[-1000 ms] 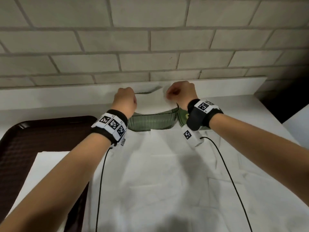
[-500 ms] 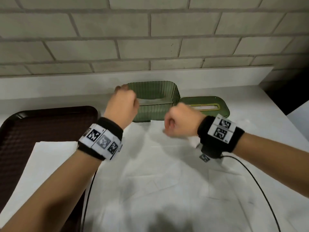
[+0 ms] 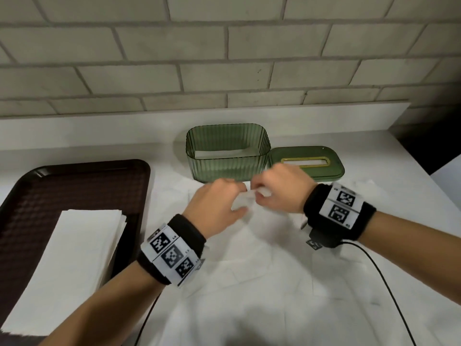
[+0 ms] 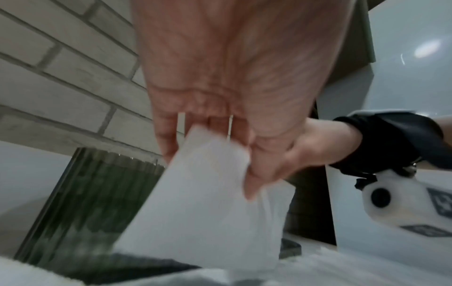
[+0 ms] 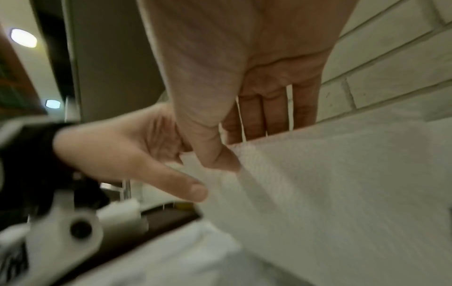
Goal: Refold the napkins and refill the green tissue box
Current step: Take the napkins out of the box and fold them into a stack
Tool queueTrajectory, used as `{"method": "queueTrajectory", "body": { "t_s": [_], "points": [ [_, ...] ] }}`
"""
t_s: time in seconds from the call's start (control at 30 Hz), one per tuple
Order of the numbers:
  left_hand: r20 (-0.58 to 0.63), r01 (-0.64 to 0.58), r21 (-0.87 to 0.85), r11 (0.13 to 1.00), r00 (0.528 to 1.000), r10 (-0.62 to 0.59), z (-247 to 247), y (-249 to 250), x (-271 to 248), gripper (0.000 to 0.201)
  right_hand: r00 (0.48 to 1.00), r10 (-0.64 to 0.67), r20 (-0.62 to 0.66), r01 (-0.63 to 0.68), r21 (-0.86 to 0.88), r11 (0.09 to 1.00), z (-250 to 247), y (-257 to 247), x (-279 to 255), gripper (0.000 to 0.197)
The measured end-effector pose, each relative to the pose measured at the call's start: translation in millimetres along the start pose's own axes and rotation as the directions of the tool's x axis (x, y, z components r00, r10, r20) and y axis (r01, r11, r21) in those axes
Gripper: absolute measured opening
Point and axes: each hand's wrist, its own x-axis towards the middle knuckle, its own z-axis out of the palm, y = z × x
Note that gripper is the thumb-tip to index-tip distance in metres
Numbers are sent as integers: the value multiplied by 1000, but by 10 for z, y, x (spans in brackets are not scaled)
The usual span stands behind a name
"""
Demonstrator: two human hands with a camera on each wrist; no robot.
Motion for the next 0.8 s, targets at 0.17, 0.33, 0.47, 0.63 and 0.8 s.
{"method": "queueTrajectory", "body": {
  "t_s": [0.17, 0.33, 0.47, 0.63, 0.8],
  "points": [
    [-376, 19, -232, 973, 920, -107, -397, -159, 130, 16, 989, 54, -137, 2, 378, 926, -379, 175, 41, 28],
    [-394, 66, -620, 782, 835, -383, -714, -604, 365, 34, 924, 304, -231, -19, 768, 640, -371, 567, 344, 44],
    [-480, 92, -610, 787, 747, -459, -716, -816, 659, 40, 850, 462, -254, 20, 891, 453, -225, 638, 641, 43],
    [-307, 290, -374, 881, 858, -413, -516, -948, 1011, 17, 860, 408, -307, -109, 671, 733, -63, 571, 898, 15],
    [-129, 356, -60, 933, 924, -361, -344, -974, 1066, 20, 932, 279, -230, -231, 217, 948, 69, 526, 982, 25]
  ]
}}
